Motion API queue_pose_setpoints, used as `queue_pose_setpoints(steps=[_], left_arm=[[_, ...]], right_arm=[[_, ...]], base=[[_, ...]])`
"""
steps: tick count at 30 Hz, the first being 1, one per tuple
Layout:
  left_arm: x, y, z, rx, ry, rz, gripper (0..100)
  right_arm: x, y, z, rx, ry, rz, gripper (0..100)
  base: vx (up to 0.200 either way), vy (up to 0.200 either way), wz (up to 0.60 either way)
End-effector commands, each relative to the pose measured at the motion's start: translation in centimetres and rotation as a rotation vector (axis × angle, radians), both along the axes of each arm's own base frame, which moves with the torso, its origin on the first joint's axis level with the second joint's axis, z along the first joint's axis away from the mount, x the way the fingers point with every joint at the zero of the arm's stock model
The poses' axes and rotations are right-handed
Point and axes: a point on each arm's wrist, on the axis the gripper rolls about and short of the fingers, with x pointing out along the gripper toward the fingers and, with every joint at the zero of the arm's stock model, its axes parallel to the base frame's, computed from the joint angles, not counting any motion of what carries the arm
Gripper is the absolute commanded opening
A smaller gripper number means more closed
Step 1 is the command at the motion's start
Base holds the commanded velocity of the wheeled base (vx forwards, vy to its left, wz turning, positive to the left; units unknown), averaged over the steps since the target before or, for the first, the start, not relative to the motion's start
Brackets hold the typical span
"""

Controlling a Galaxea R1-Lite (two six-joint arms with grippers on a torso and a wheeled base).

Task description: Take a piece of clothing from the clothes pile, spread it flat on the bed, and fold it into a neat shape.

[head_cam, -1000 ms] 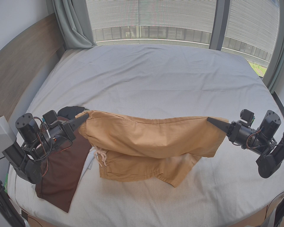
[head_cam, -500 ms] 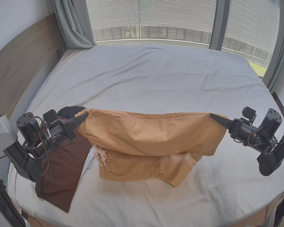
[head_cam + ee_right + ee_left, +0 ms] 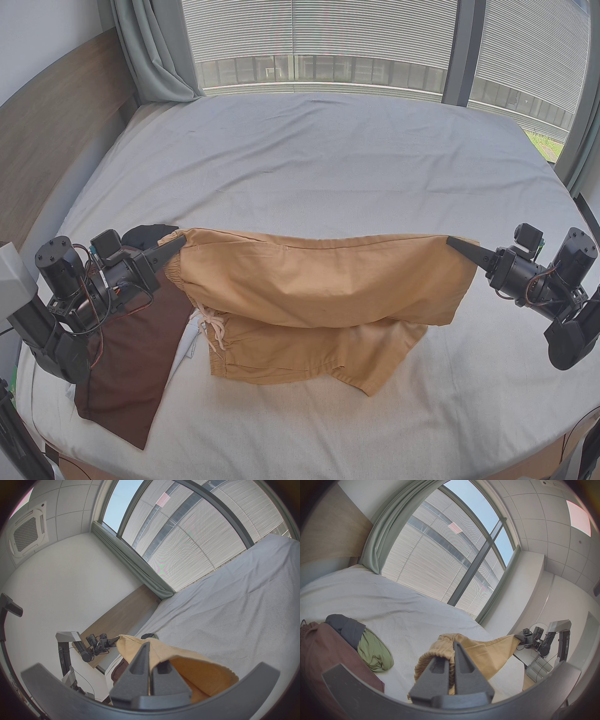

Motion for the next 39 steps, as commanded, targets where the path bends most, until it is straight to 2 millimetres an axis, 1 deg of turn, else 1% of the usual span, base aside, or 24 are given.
queue_pose_setpoints(steps=[1, 9, 18, 32, 36, 39], left_arm=[[0.0, 0.0, 0.1, -0.001, -0.003, -0.001, 0], [0.0, 0.0, 0.1, -0.003, -0.002, -0.001, 0], [0.3, 0.5, 0.3, -0.008, -0.012, 0.015, 0], [0.4, 0.6, 0.5, -0.009, -0.020, 0.018, 0], [1.3, 1.0, 0.3, -0.011, -0.023, 0.043, 0], [1.4, 1.1, 0.0, -0.012, -0.016, 0.056, 0]], right_arm=[[0.1, -0.1, 0.0, 0.000, 0.000, -0.002, 0], [0.3, -0.2, 0.3, 0.003, -0.014, -0.008, 0], [0.3, -1.0, 1.6, 0.031, -0.040, -0.030, 0], [0.6, -0.9, 1.6, 0.038, -0.042, -0.058, 0], [0.7, -0.9, 1.7, 0.037, -0.047, -0.059, 0], [0.7, -0.9, 1.7, 0.037, -0.047, -0.059, 0]], base=[[0.000, 0.000, 0.00], [0.000, 0.000, 0.00], [0.000, 0.000, 0.00], [0.000, 0.000, 0.00], [0.000, 0.000, 0.00], [0.000, 0.000, 0.00]])
